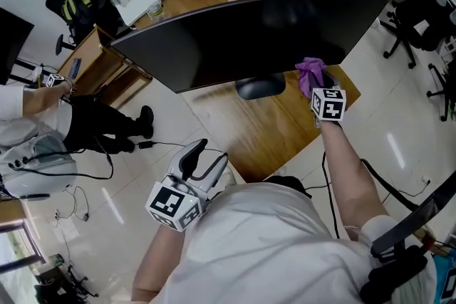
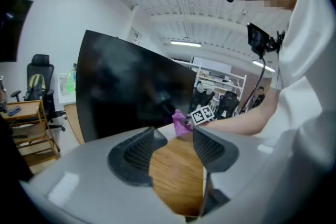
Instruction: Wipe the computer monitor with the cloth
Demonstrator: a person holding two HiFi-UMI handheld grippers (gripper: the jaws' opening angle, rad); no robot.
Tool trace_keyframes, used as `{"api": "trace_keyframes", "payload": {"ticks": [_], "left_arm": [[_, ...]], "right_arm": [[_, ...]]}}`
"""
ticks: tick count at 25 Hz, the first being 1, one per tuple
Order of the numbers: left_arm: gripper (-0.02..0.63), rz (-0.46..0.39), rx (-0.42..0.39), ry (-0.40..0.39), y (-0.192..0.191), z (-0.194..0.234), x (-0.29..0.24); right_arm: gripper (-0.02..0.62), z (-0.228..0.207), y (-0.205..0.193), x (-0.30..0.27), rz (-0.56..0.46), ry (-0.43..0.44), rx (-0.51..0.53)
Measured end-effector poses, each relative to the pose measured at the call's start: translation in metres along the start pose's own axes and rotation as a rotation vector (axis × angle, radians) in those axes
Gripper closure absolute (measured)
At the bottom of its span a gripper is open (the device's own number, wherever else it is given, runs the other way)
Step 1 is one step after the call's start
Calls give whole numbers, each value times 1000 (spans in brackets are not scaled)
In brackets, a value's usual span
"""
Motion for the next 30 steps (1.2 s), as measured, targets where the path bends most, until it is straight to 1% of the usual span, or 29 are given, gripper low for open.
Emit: {"api": "trace_keyframes", "payload": {"ticks": [6, 13, 25, 30], "left_arm": [[367, -10, 2, 8, -17, 10, 26], [367, -3, 24, 21, -25, 25, 59], [367, 3, 44, 53, -57, 61, 108], [367, 1, 40, 49, -68, 78, 124]], "right_arm": [[476, 64, -14, -6, 20, 81, 45], [476, 136, -21, -10, 36, 153, 88], [476, 241, -47, -26, 53, 245, 121], [476, 279, -52, -32, 54, 272, 134]]}}
Point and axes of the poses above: the fingertips, and each gripper's own axes: x backward along the fingers, z to its left, y out of its top, the point moved 5 cm from there along x, backward along the fingers, and after that the axes turned 12 degrees about -x, right-handed, at the moved point
